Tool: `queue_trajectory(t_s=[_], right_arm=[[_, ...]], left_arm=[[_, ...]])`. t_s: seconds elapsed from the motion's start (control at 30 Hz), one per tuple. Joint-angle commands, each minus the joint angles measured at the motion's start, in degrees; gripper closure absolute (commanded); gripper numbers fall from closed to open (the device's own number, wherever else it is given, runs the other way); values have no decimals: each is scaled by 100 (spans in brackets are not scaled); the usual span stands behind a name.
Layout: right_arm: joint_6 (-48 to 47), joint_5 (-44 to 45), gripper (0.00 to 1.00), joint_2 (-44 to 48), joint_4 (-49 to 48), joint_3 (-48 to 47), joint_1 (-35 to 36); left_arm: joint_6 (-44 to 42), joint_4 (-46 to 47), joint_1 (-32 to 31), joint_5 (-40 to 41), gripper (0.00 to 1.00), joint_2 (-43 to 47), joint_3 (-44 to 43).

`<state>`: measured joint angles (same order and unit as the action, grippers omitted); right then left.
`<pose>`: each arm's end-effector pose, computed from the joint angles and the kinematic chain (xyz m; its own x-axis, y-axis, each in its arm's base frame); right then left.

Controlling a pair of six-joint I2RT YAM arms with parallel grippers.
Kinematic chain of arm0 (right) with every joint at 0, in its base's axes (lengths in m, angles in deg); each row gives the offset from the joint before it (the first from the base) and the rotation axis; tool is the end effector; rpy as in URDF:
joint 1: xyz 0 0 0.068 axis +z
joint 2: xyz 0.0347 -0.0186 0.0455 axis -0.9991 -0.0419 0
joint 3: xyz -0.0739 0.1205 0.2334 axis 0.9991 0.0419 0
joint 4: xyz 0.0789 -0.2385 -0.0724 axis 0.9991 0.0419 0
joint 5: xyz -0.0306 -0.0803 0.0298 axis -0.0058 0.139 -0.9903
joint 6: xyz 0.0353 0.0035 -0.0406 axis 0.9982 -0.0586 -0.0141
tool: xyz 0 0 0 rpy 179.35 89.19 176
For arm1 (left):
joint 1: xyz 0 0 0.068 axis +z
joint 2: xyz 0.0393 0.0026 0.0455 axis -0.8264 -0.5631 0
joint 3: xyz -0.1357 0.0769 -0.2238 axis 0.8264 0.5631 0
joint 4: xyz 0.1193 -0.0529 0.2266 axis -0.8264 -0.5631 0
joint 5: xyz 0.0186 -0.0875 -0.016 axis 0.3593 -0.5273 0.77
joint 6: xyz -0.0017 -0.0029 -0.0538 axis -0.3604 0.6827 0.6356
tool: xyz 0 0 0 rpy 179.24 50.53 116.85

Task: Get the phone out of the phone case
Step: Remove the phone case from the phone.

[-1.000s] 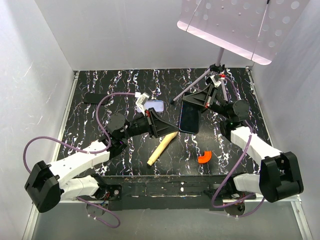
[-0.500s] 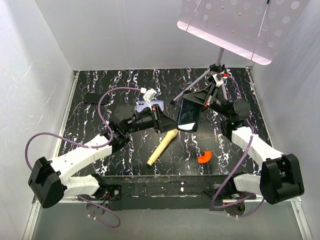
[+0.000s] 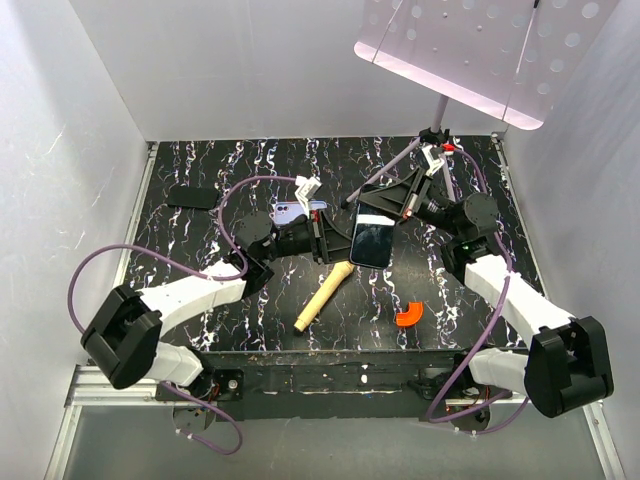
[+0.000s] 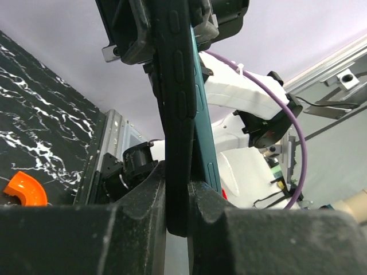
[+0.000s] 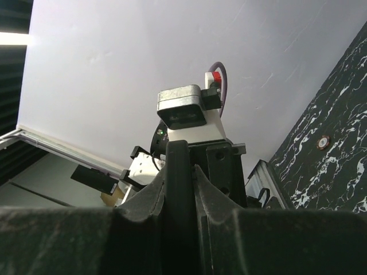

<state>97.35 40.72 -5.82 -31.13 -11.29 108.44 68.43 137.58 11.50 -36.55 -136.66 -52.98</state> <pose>0.2305 0.1139 0.3570 -0.8180 0.4652 -0.3384 -0.4560 -0.1656 0.8744 0.2008 -0.2283 0.3118 -0.8028 -0.1553 -0.5757 0.5935 -0.1148 -0.7966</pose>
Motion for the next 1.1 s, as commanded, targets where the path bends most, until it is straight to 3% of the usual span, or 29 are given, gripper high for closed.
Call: queue_trajectory(t_s=[0.0,0.1,0.17,0.23,0.33,0.57,0.73,0.8,0.87,1.0,1.07], right_arm=[[348,382,99,-34,-389,-485,719],[988,688,99,-140,-1045,-415,860],[1708,1048,99,-289,-1764,-319,965],[2289,1365,99,-456,-2339,-301,1114],[2616,1735,99,-518,-2551,-275,1308],[3082,2368,99,-343,-2578,-20,1423],[2864,2272,99,114,-1535,261,1414],[2889,2386,99,150,-1584,542,1405],[2881,2447,99,36,-1970,657,1370],[2433,2412,99,-70,-1902,701,1282],[2476,2465,99,-166,-2032,728,1282]], left_arm=[[-1205,-1729,-130,975,100,9,8],[-2770,-3576,-217,3211,100,545,113],[-3406,-3862,-270,4619,100,712,297],[-3688,-3592,-279,5309,100,818,613],[-3882,-3055,-288,5505,100,845,817],[-3768,-2895,-279,5645,100,784,782],[-4401,-3264,-279,6444,100,774,624],[-4716,-3300,-288,6673,100,801,623],[-4596,-3405,-245,6465,100,923,632],[-3122,-3031,265,2833,100,1214,649],[-2419,-2730,178,2028,100,1170,658]])
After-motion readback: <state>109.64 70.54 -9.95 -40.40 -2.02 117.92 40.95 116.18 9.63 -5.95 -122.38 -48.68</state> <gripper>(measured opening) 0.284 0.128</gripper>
